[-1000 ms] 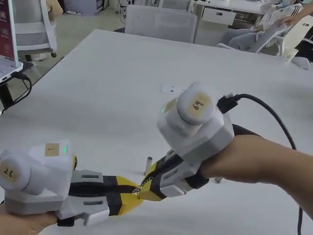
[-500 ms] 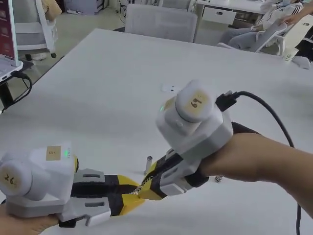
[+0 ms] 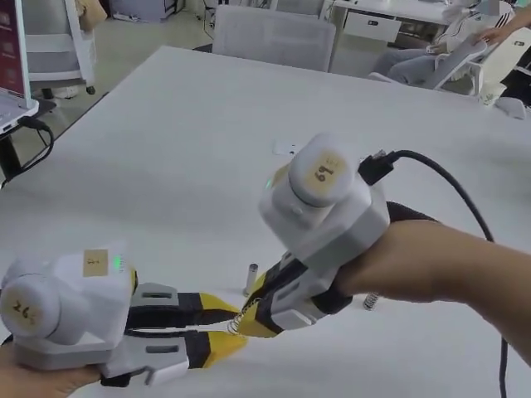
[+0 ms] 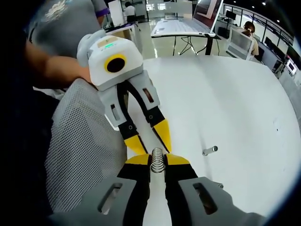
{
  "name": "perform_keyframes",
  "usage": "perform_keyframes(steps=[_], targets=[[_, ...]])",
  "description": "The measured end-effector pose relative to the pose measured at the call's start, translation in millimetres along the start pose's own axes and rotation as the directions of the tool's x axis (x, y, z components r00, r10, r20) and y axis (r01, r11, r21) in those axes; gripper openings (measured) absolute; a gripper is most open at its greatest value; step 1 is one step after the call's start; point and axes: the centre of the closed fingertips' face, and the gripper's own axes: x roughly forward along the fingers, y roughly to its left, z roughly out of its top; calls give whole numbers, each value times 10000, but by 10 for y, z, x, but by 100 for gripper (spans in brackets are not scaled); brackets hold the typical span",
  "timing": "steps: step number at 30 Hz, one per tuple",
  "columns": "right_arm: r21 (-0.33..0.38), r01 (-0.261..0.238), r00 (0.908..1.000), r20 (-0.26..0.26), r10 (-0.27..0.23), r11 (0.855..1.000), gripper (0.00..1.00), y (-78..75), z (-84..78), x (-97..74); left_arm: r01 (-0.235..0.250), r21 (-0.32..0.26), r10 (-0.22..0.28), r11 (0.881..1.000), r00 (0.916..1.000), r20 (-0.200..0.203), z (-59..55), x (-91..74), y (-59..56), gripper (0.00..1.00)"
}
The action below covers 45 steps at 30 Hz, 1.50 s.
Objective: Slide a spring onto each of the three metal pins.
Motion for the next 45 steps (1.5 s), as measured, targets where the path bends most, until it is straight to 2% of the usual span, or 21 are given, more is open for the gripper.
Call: perform_keyframes(steps=[4, 9, 23, 26, 33, 36, 41, 45], targets=[[9, 98, 10000, 6, -98, 10000, 8, -40, 1, -24, -151, -31, 151, 9999, 9999, -25, -23, -21, 44, 16], [12, 249, 9997, -67, -249, 9997, 8, -86, -22, -61, -740, 182, 743, 9971, 9971, -171, -80, -48, 150, 29], [-113, 651, 9971, -399, -655, 9978, 8, -230, -62, -148, -1425, 170, 1428, 9897, 9896, -163, -142, -105, 261, 49], [-133, 734, 9964, -427, -739, 9972, 8, -277, -62, -172, -1726, 492, 1747, 9838, 9837, -420, -217, -118, 307, 52], [-245, 1095, 9916, -671, -1109, 9937, 9, -452, -68, -234, -1879, 677, 1925, 9799, 9788, -695, -335, -127, 335, 57], [-236, 1203, 9901, -701, -1216, 9925, 9, -545, -44, -255, -2013, 645, 2057, 9774, 9762, -693, -353, -138, 367, 59], [-526, 1579, 9810, -1055, -1627, 9860, 9, -732, 12, -275, -2107, 617, 2147, 9756, 9743, -681, -360, -155, 390, 60], [-508, 1505, 9802, -1220, -1557, 9873, 9, -812, 38, -216, -2165, 602, 2205, 9744, 9728, -708, -367, -169, 404, 60]])
